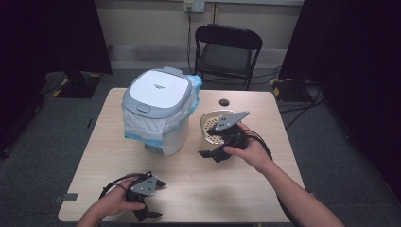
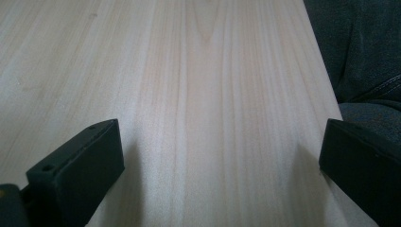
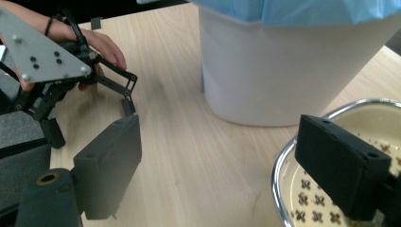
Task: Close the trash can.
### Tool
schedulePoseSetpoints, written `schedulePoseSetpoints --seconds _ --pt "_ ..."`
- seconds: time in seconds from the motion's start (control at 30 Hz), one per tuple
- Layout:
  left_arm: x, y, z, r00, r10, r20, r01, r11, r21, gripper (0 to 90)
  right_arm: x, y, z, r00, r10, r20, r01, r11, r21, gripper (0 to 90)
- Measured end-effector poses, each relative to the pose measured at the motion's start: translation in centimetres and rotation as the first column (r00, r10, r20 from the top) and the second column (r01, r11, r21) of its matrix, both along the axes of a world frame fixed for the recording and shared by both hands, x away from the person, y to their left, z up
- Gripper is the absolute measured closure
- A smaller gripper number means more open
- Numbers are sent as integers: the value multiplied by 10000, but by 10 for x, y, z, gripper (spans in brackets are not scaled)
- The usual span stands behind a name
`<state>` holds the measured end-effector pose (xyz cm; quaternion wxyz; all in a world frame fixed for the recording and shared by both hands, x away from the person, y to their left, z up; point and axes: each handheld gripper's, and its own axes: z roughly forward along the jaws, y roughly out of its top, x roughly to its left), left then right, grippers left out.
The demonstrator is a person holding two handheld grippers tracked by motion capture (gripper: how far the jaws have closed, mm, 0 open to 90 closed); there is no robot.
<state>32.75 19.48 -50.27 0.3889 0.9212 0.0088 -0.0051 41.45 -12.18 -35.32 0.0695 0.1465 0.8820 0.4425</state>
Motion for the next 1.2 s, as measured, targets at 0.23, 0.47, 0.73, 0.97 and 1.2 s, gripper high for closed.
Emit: schedulePoseSetpoints --seconds 0.23,0.47,0.73,0.97,1.2 --pt "0 0 0 10000 1 -17 -1 10000 -83 0 -3 -9 -12 9998 -98 -191 100 9999 68 153" --pt "0 0 0 10000 -2 -15 2 10000 -69 0 -6 -16 -22 9995 -167 -261 168 9999 13 153" --pt "0 0 0 10000 -3 -13 2 10000 -67 0 -11 -24 -27 9994 -342 -52 343 9993 169 149" --pt "0 0 0 10000 2 -16 -2 10000 -69 0 -17 -28 -25 9999 -75 -136 76 9999 68 150" --pt "0 0 0 10000 -3 -13 3 10000 -66 0 -25 -39 -27 9999 24 -133 -23 10000 57 150"
